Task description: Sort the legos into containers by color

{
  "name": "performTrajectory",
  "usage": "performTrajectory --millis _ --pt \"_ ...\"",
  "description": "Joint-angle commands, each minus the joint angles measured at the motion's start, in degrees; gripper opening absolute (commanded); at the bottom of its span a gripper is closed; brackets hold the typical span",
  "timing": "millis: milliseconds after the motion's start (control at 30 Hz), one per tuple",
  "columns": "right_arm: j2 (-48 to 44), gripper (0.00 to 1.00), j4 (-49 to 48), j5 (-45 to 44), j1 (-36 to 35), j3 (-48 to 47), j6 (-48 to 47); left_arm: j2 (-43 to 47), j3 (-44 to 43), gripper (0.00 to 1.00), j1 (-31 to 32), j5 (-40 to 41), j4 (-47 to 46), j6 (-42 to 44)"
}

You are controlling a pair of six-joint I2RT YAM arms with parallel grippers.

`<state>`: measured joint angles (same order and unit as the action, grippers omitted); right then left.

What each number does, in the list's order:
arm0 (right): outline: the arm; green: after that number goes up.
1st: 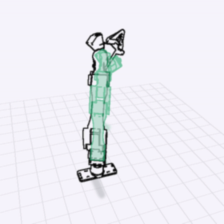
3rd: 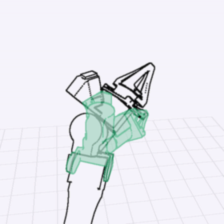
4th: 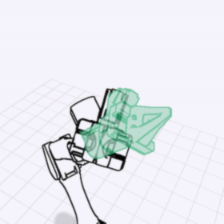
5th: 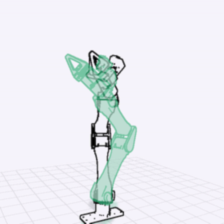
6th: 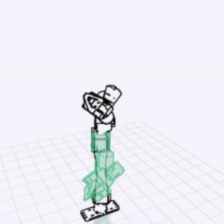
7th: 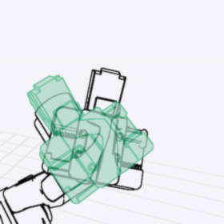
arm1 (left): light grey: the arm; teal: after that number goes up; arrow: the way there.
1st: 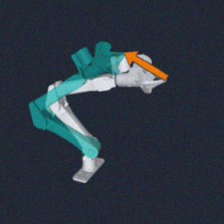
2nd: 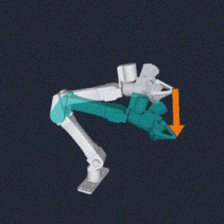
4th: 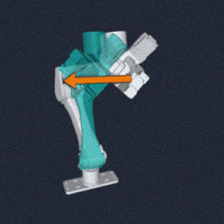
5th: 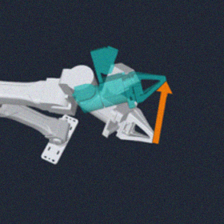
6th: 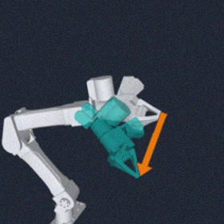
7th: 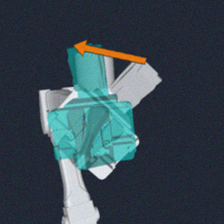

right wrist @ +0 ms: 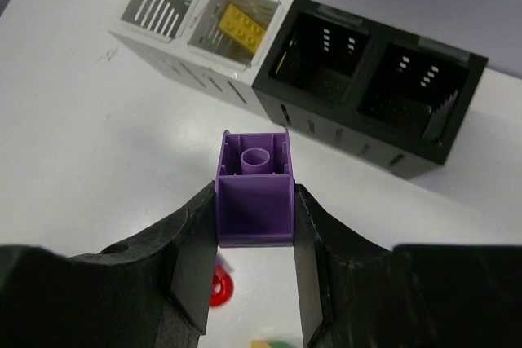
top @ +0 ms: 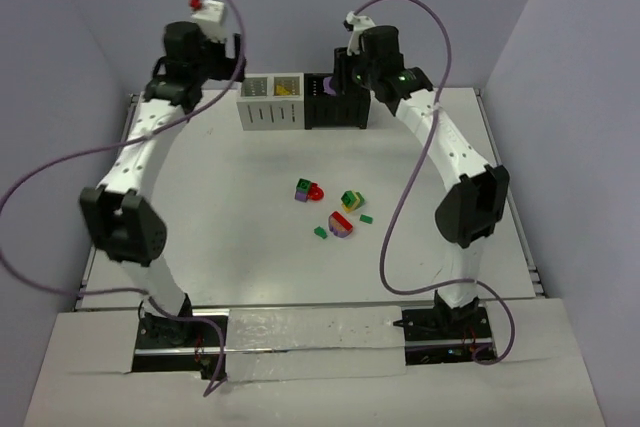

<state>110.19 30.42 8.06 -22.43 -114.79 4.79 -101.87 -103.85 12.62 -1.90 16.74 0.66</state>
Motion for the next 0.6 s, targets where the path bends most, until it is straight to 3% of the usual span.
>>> performTrajectory --millis 0,100,300,567 --pt "6.95 0.0 -4.01 -5.68 -1.63 -7.77 -1.04 16.32 12.16 0.99 -3.87 -6.31 -7.02 -13.55" --pt "11.43 0.0 -5.04 -7.91 -3.46 -11.31 -1.93 22.3 19.13 0.99 -6.11 -7.64 -4.65 -14.14" --pt "14.96 0.0 -13.04 -14.24 -4.85 -9.75 -3.24 29.76 26.83 0.99 -6.2 -7.94 -4.4 -13.75" --pt "20.43 0.0 -15.15 -15.75 -4.9 -14.59 -3.11 30.69 30.51 0.99 -6.29 -7.51 -5.42 -15.17"
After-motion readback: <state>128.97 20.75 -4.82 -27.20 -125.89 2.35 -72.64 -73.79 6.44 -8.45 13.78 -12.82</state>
